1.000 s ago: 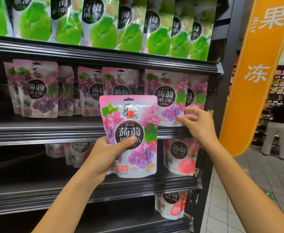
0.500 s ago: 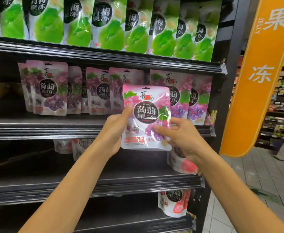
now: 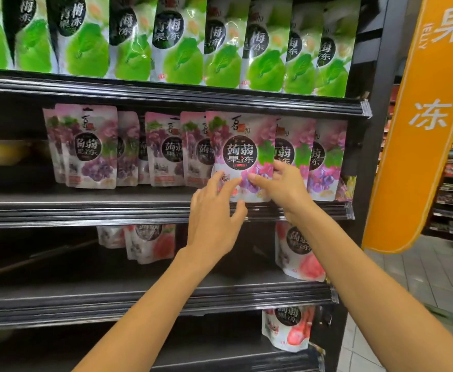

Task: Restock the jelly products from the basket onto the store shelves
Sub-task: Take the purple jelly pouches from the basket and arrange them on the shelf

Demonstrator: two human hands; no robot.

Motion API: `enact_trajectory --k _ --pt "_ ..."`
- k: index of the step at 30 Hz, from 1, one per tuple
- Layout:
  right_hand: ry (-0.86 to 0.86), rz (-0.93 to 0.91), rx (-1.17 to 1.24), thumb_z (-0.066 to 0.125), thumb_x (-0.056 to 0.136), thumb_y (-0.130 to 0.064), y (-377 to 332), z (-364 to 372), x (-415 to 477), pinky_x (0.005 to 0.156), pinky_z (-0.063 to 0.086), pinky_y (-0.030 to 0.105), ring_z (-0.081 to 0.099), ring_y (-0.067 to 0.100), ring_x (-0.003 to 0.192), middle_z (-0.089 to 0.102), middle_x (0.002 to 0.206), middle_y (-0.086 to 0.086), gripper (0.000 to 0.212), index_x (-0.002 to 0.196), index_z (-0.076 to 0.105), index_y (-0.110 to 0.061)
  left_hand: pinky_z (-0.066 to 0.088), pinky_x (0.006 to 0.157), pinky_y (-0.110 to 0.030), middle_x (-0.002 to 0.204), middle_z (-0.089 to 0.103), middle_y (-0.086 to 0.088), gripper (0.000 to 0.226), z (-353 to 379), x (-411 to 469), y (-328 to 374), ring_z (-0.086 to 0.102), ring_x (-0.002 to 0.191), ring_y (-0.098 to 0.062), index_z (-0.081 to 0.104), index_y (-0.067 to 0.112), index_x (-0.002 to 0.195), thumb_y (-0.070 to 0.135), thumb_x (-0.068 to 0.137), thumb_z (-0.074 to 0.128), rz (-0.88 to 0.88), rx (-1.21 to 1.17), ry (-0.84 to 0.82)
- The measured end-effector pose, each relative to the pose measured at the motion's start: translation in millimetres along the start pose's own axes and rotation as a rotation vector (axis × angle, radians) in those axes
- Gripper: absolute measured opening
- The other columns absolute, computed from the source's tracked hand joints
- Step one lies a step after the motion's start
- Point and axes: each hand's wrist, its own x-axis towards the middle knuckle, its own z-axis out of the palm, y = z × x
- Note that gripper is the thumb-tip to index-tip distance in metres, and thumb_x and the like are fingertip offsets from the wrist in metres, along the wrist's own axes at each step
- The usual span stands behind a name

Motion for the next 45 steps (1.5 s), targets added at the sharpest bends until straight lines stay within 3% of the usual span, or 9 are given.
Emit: enact_trajectory --k 2,5,9,13,19,23,28,34,45 --pt "-0.03 -0.019 -0.036 0.078 0.083 -0.012 4.8 -4.9 -2.2 0.065 0.057 0.021 0.069 -0.005 0.071 0.073 0.075 -0.014 0.021 0.094 0.064 -0.023 0.017 0.121 -0.046 0.161 0.022 -0.001 0.049 3.7 -1.6 -2.1 0.029 0.144 -0.02 0.04 0.033 0.145 0.032 0.098 0.051 0.008 0.047 -0.014" --pt "0.005 -0.011 -0.155 0.079 0.082 -0.021 10.2 -16.7 -6.6 0.078 0.057 0.024 0.07 0.004 0.085 0.074 0.098 0.0 0.037 0.114 0.061 -0.016 0.014 0.121 -0.047 0.162 0.021 -0.002 0.051 7.3 -2.8 -4.4 0.027 0.145 -0.018 0.036 0.035 0.148 0.035 0.099 0.049 0.034 0.113 -0.017" --pt "0.11 -0.084 -0.355 0.078 0.082 -0.017 16.4 -25.6 -16.3 0.082 0.057 0.026 0.071 0.011 0.086 0.074 0.094 0.005 0.029 0.109 0.071 -0.007 0.011 0.123 -0.045 0.162 0.021 -0.002 0.052 10.4 -2.7 -3.5 0.022 0.148 -0.017 0.036 0.033 0.149 0.034 0.099 0.049 0.051 0.111 0.002" --pt "0.181 -0.151 -0.423 0.078 0.082 -0.016 19.5 -26.1 -19.4 0.074 0.055 0.017 0.068 0.004 0.077 0.072 0.083 -0.001 0.021 0.1 0.073 -0.007 0.009 0.123 -0.045 0.161 0.022 -0.004 0.052 13.9 -3.1 1.4 0.021 0.148 -0.018 0.037 0.031 0.149 0.035 0.098 0.05 0.052 0.104 0.005" --pt "0.238 -0.136 -0.411 0.077 0.084 -0.017 26.8 -34.7 -19.6 0.073 0.054 0.02 0.069 0.005 0.076 0.07 0.074 -0.006 0.023 0.104 0.07 -0.01 0.006 0.123 -0.045 0.161 0.024 -0.002 0.049 18.8 -1.2 9.0 0.018 0.149 -0.017 0.041 0.033 0.146 0.038 0.098 0.048 0.064 0.128 -0.005" --pt "0.406 -0.152 -0.389 0.072 0.088 -0.024 31.3 -42.0 -19.6 0.06 0.04 0.003 0.061 -0.006 0.067 0.065 0.067 -0.013 0.02 0.104 0.066 -0.015 0.009 0.122 -0.046 0.159 0.027 0.0 0.048 19.9 -1.0 9.3 0.019 0.148 -0.017 0.041 0.032 0.146 0.037 0.098 0.048 0.073 0.138 -0.008" --pt "0.497 0.043 -0.486 0.066 0.089 -0.041 37.6 -53.3 -13.2 0.076 0.051 0.034 0.065 0.014 0.076 0.06 0.059 -0.013 0.019 0.097 0.069 -0.024 0.01 0.122 -0.047 0.16 0.026 -0.001 0.048 18.7 -1.7 9.1 0.018 0.149 -0.018 0.041 0.031 0.146 0.036 0.098 0.048 0.075 0.132 -0.016" --pt "0.549 0.171 -0.506 0.064 0.089 -0.043 41.9 -65.7 -7.6 0.067 0.034 0.028 0.053 0.012 0.079 0.064 0.079 -0.012 0.017 0.098 0.075 -0.033 0.012 0.121 -0.047 0.158 0.028 -0.001 0.047 20.3 -0.8 10.7 0.021 0.147 -0.019 0.044 0.03 0.144 0.036 0.098 0.049 0.076 0.142 -0.011" --pt "0.503 0.149 -0.429 0.066 0.089 -0.042 47.5 -73.8 -11.3 0.084 0.049 0.04 0.064 0.017 0.088 0.061 0.068 -0.017 0.016 0.1 0.071 -0.032 0.014 0.121 -0.048 0.154 0.034 -0.003 0.045 30.0 -0.1 12.2 0.025 0.144 -0.022 0.05 0.027 0.139 0.032 0.095 0.054 0.079 0.141 0.029"
